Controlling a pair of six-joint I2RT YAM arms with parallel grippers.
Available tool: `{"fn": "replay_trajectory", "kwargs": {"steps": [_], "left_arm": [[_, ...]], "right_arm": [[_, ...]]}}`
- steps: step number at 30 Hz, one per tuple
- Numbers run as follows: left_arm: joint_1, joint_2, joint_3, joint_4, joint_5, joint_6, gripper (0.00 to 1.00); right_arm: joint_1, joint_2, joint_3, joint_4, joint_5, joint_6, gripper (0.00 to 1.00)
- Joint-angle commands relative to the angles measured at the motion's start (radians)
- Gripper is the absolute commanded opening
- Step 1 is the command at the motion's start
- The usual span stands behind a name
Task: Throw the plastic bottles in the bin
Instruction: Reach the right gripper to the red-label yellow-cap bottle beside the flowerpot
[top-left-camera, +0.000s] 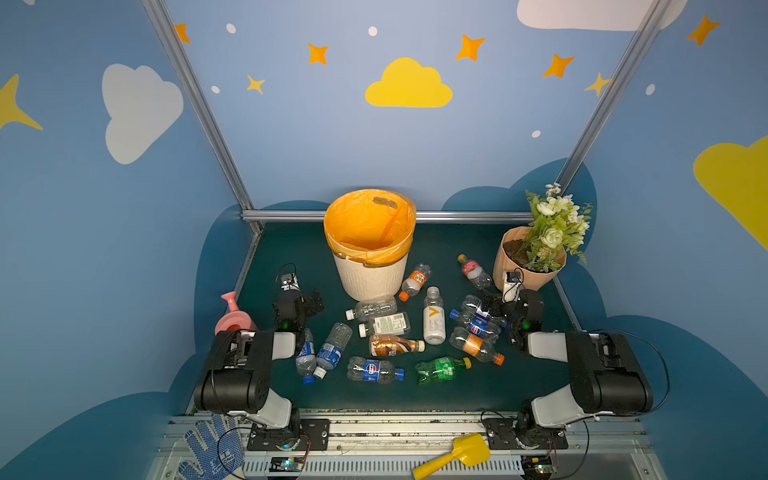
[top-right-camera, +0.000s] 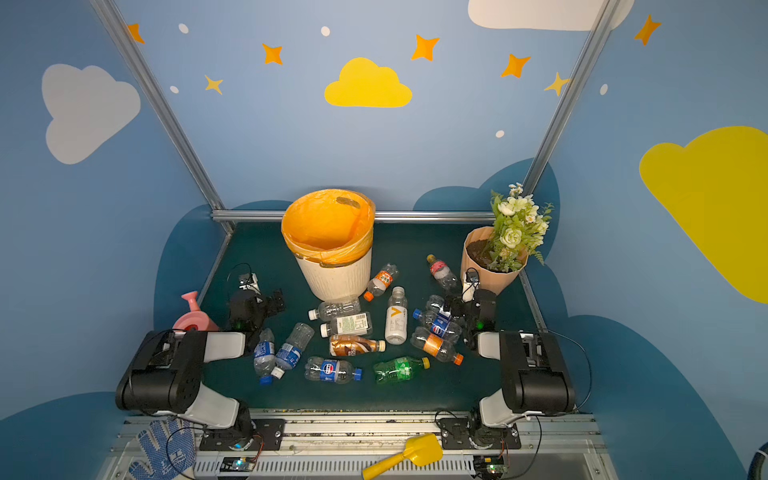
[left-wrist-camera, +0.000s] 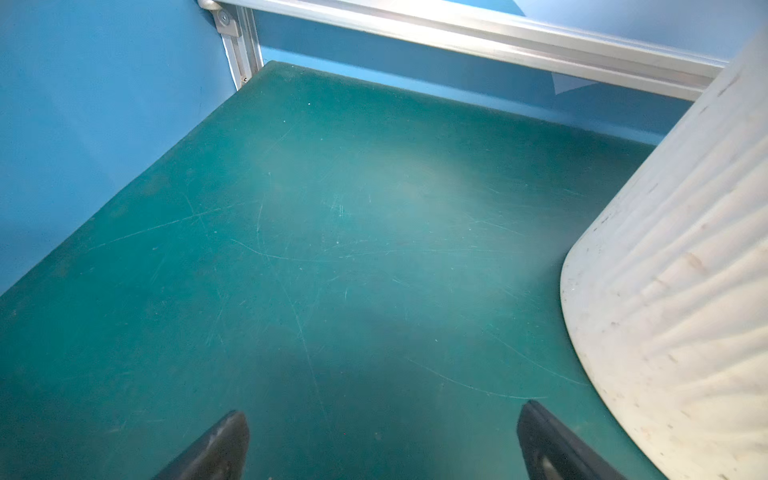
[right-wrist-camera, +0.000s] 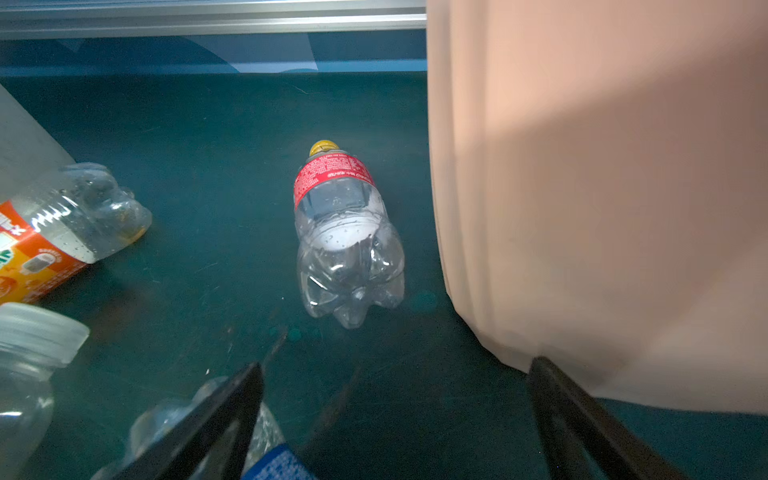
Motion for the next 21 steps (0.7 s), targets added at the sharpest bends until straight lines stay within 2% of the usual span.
{"fn": "replay_trajectory", "kwargs": {"steps": [1, 21], "left_arm": [[-0.001, -0.012, 0.018, -0.006, -0.012, 0.006, 1.00], [-0.001, -0.012, 0.018, -0.007, -0.011, 0.007, 1.00]], "right_arm": [[0.002, -0.005, 0.010, -0.003, 0.006, 0.003, 0.97], [-0.007, -0.003, 0.012, -0.004, -0.011, 0.009, 0.97]]}}
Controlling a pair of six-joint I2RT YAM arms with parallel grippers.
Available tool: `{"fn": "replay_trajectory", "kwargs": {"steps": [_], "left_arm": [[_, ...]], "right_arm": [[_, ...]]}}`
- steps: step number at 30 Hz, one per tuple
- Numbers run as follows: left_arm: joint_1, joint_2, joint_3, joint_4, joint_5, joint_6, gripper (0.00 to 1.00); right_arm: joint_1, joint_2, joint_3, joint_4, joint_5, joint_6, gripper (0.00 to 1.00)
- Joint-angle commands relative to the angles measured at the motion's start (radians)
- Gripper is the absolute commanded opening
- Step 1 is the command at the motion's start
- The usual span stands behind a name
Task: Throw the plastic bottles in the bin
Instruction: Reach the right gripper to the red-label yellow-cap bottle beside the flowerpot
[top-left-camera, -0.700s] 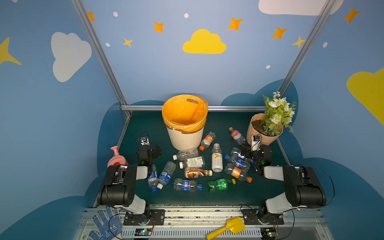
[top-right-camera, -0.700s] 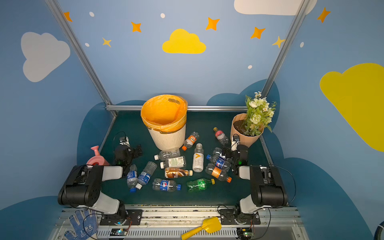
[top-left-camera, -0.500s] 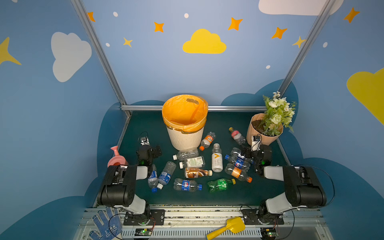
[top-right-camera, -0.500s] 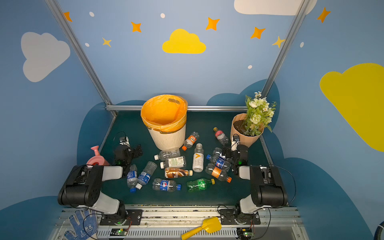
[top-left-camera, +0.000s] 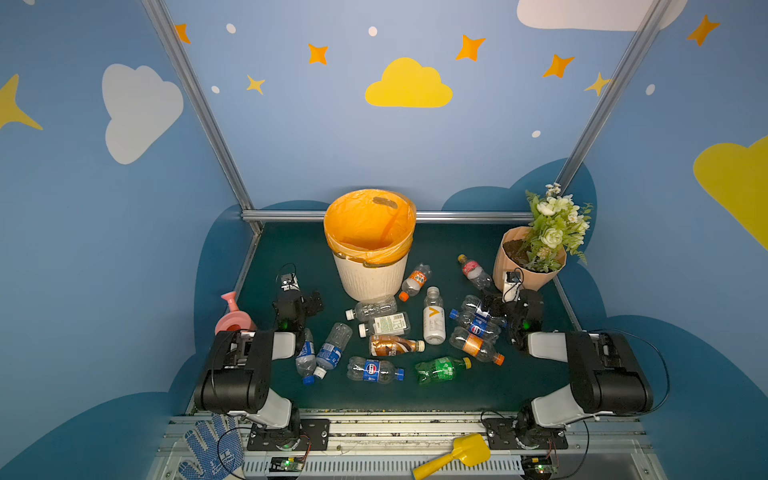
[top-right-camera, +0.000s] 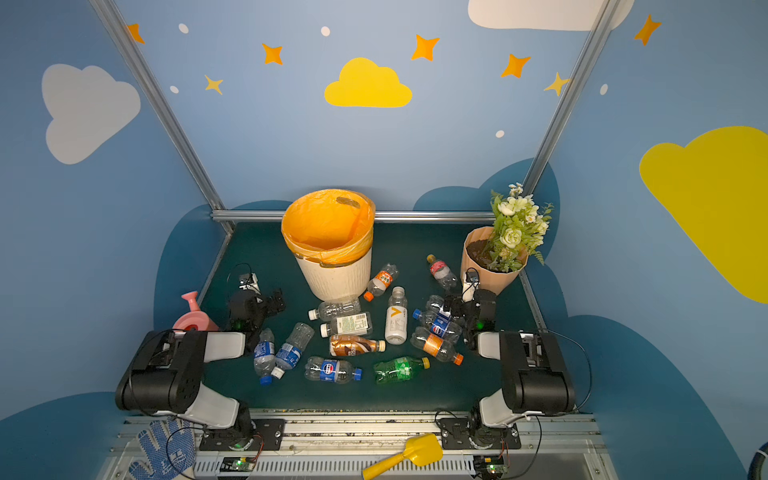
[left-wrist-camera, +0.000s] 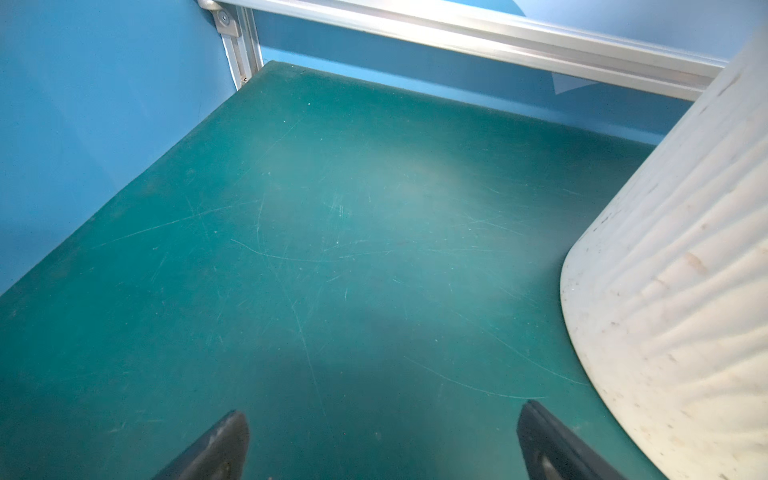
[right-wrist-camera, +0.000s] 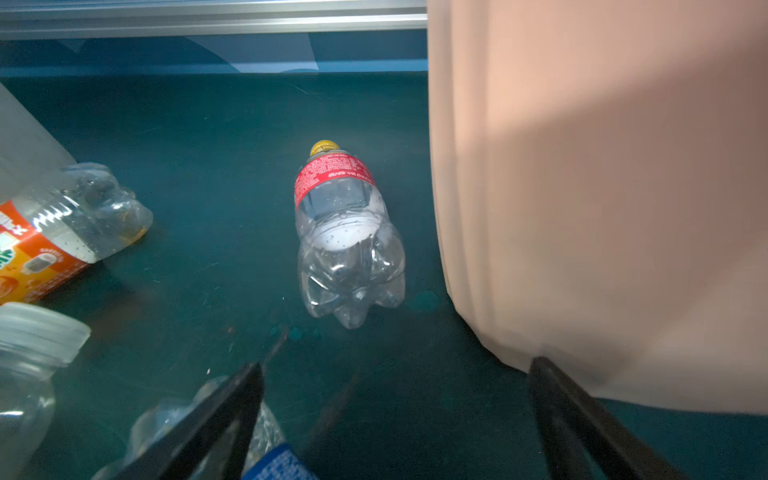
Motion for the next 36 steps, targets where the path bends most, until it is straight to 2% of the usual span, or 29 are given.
{"fn": "replay_trajectory", "kwargs": {"steps": [1, 14, 15, 17, 19, 25, 29, 36], "left_arm": [[-0.001, -0.013, 0.018, -0.007, -0.011, 0.006, 1.00], [-0.001, -0.024, 0.027, -0.013, -0.032, -0.007, 1.00], [-0.001, -0.045, 0.056, -0.073, -0.054, -0.015, 1.00], [0.005, -0.122, 0.179, -0.376, -0.077, -0.043, 1.00], [0.006, -0.179, 0.225, -0.481, -0.081, -0.054, 1.00], [0.005, -0.396, 0.242, -0.628, -0.106, -0.148, 1.00], [-0.001, -0.495, 0.254, -0.721, -0.105, -0.203, 1.00], [-0.010, -0.574, 0.249, -0.819, -0.142, -0.255, 1.00]], "right_arm": [[-0.005, -0.003, 0.010, -0.004, -0.009, 0.008, 0.97], [-0.006, -0.012, 0.016, 0.006, -0.011, 0.016, 0.97], [-0.005, -0.028, 0.041, -0.039, -0.019, 0.015, 0.97], [-0.004, -0.097, 0.169, -0.370, -0.025, 0.020, 0.97], [-0.006, -0.130, 0.259, -0.542, -0.022, 0.041, 0.97], [-0.002, -0.162, 0.434, -0.758, -0.111, 0.041, 0.96], [0.015, -0.084, 0.610, -0.948, -0.140, 0.039, 0.95], [0.092, 0.114, 0.834, -1.102, -0.128, 0.033, 0.94]]}}
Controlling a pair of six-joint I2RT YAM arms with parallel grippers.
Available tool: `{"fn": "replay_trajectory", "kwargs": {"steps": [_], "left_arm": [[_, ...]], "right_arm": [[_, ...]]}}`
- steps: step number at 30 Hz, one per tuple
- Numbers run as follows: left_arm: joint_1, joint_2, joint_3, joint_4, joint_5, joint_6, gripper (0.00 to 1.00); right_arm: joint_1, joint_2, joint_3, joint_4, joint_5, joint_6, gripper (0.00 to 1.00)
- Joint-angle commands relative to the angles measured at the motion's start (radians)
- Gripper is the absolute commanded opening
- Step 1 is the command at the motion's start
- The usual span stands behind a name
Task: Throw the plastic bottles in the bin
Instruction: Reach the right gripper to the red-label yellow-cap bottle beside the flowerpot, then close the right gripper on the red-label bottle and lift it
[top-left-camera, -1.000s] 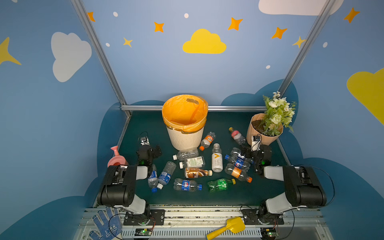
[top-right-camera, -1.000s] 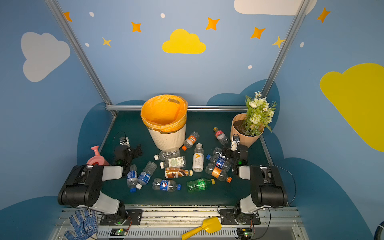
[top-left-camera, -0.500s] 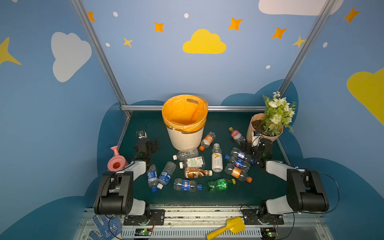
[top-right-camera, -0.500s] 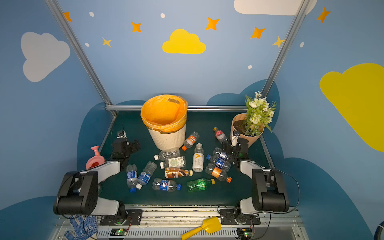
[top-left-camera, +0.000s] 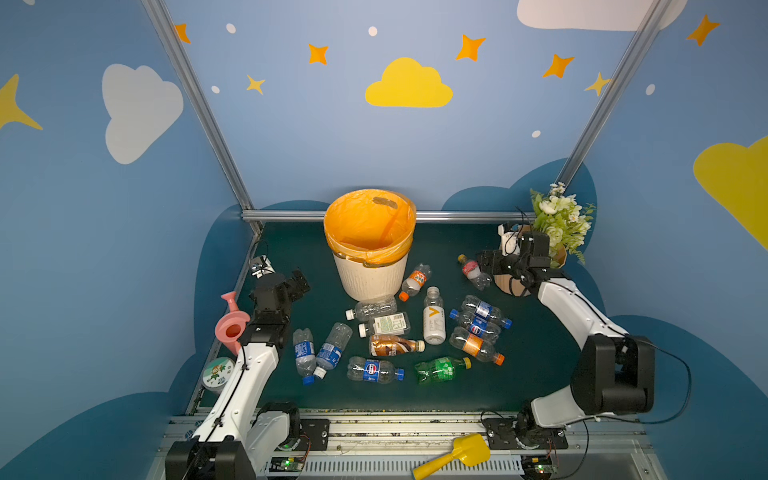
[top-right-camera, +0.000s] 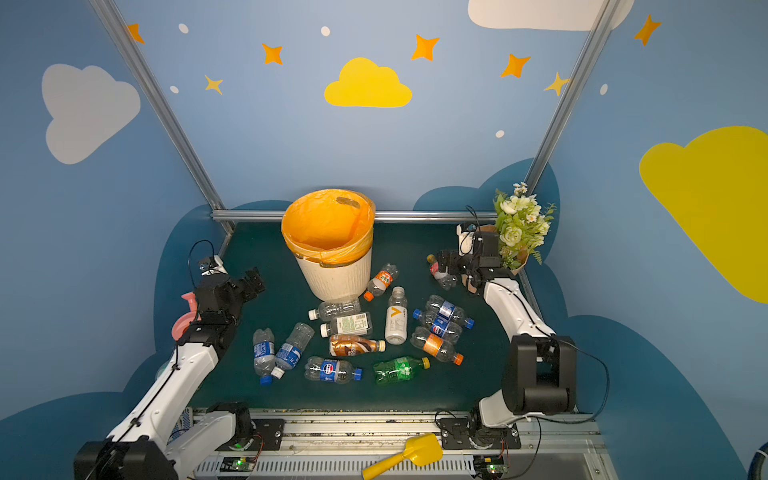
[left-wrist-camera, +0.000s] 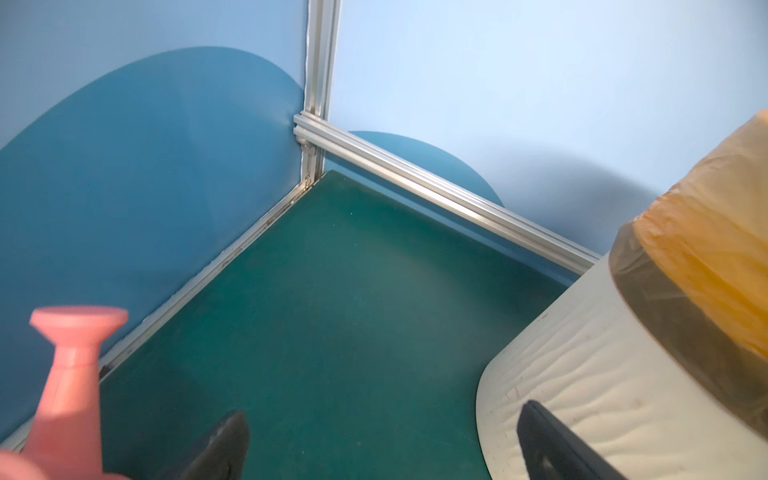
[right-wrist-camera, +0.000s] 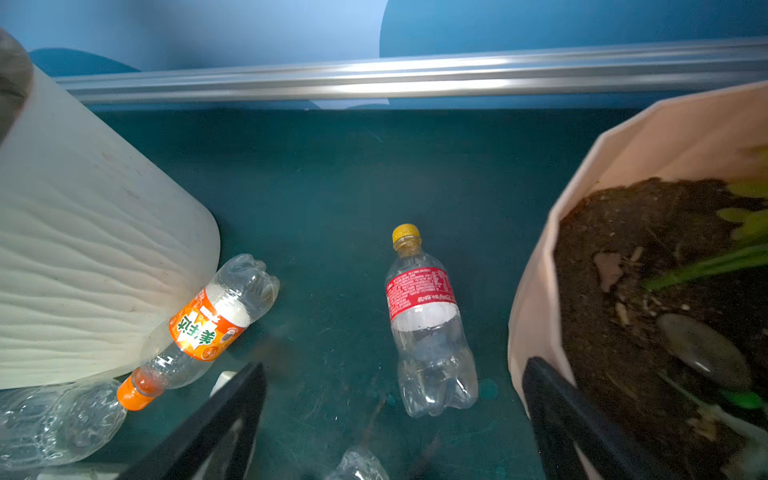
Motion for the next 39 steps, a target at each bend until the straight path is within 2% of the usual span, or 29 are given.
{"fn": "replay_trajectory", "kwargs": {"steps": [1, 4, 8, 17, 31, 39], "left_arm": [[-0.003, -0.017, 0.007, -0.103, -0.033, -0.046, 1.00], [-0.004, -0.020, 0.018, -0.134, -0.030, -0.051, 1.00], [-0.003, -0.022, 0.023, -0.156, -0.020, -0.049, 1.00], [-0.003, -0.013, 0.022, -0.209, -0.056, -0.090, 1.00], [-0.002, -0.068, -0.013, -0.193, -0.101, -0.086, 1.00], [-0.002, -0.074, -0.017, -0.198, -0.102, -0.090, 1.00]], "right_arm": [[0.044, 0.101, 0.107, -0.165, 0.028, -0.003, 0.94], [0.062, 0.205, 0.216, -0.254, 0.086, 0.031, 0.90], [0.064, 0.322, 0.336, -0.343, 0.107, 0.083, 0.84], [0.084, 0.523, 0.539, -0.514, 0.192, 0.058, 0.83], [0.116, 0.609, 0.552, -0.558, 0.178, 0.039, 0.77], [0.116, 0.668, 0.605, -0.566, 0.159, 0.058, 0.62]]}}
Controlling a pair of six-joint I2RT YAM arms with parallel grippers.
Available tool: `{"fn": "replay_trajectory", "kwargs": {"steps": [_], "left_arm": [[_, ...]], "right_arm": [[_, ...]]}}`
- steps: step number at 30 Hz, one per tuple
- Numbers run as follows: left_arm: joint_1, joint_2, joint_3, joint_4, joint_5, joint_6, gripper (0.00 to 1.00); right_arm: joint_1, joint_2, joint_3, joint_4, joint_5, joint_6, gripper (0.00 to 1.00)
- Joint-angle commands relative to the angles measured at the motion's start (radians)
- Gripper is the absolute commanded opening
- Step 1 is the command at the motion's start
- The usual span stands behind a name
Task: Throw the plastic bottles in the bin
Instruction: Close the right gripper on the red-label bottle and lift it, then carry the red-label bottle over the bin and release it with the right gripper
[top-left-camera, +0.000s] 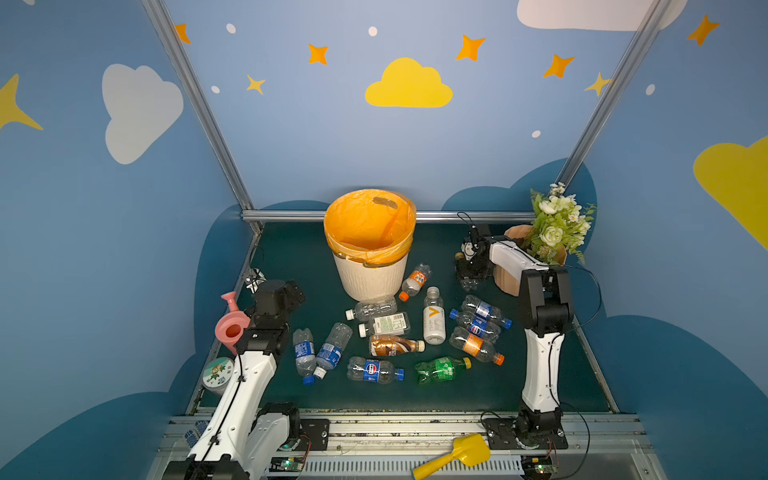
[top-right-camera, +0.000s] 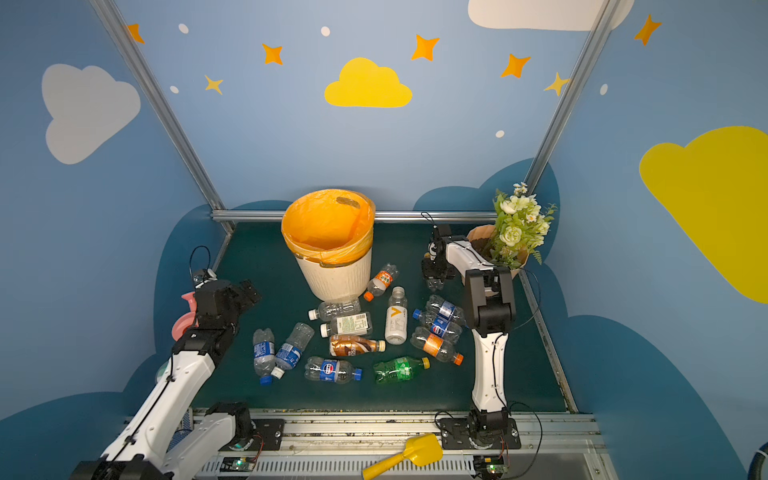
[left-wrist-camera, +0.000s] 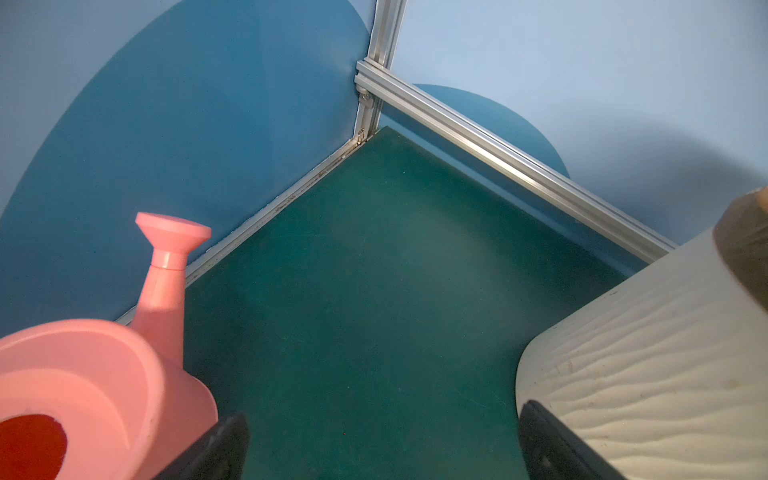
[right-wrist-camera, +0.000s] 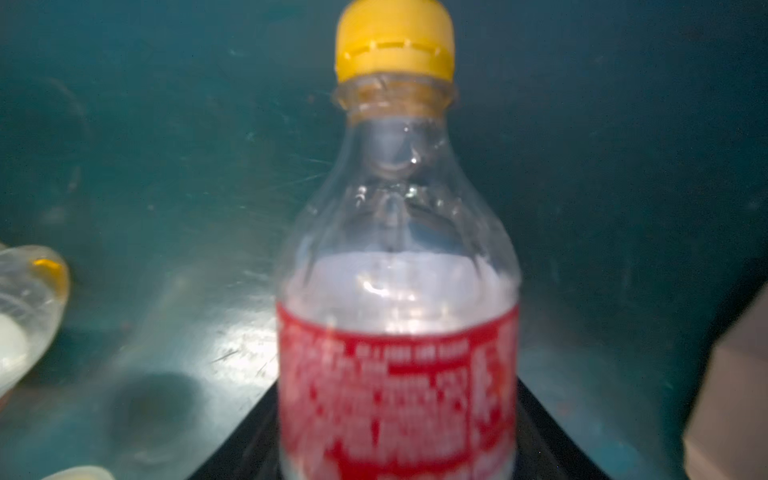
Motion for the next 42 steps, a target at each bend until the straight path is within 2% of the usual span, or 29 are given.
{"fn": "replay_trajectory", "kwargs": {"steps": [1, 3, 5, 11, 16, 20, 23, 29, 33, 35, 38, 39, 40, 41, 42], "left_arm": [[0.001, -0.015, -0.012, -0.010, -0.020, -0.001, 1.00], [0.001, -0.020, -0.015, -0.014, -0.024, -0.002, 1.00], [0.002, -0.031, -0.018, -0.020, -0.030, -0.004, 1.00], [0.004, -0.067, -0.036, -0.028, -0.045, -0.020, 1.00], [0.005, -0.092, -0.049, -0.034, -0.045, -0.041, 1.00], [0.006, -0.104, -0.050, -0.061, -0.050, -0.056, 1.00], [0.006, -0.107, -0.017, -0.183, -0.156, -0.146, 1.00], [0.004, -0.128, -0.001, -0.269, -0.162, -0.204, 1.00], [0.002, -0.102, 0.018, -0.339, -0.172, -0.263, 1.00], [0.000, -0.077, 0.035, -0.378, -0.168, -0.284, 1.00], [-0.006, -0.045, 0.059, -0.422, -0.156, -0.308, 1.00], [-0.007, -0.035, 0.066, -0.432, -0.154, -0.310, 1.00], [-0.008, -0.030, 0.077, -0.443, -0.153, -0.307, 1.00], [-0.008, -0.026, 0.084, -0.453, -0.154, -0.306, 1.00], [-0.008, -0.025, 0.093, -0.465, -0.159, -0.306, 1.00]], "right_arm": [[-0.001, 0.009, 0.021, -0.020, -0.027, 0.017, 0.60], [-0.005, -0.009, 0.018, -0.019, -0.052, 0.030, 0.52], [-0.005, -0.076, -0.027, 0.022, -0.077, 0.032, 0.49], [-0.012, -0.417, -0.212, 0.253, -0.191, 0.064, 0.49], [-0.023, -0.711, -0.351, 0.518, -0.228, 0.163, 0.49], [-0.022, -0.829, -0.344, 0.591, -0.332, 0.234, 0.48], [-0.006, -0.878, -0.338, 0.671, -0.395, 0.296, 0.47], [0.089, -0.832, -0.239, 0.747, -0.477, 0.392, 0.47], [0.234, -0.677, -0.102, 0.708, -0.513, 0.409, 0.47], [0.295, -0.555, 0.025, 0.607, -0.558, 0.388, 0.50], [0.358, -0.335, 0.348, 0.262, -0.571, 0.246, 0.60], [0.360, -0.275, 0.477, 0.150, -0.558, 0.219, 0.66], [0.358, -0.227, 0.570, 0.071, -0.550, 0.204, 0.78], [0.353, -0.210, 0.622, 0.025, -0.529, 0.191, 0.86], [0.349, -0.223, 0.628, 0.023, -0.501, 0.182, 0.88]]}}
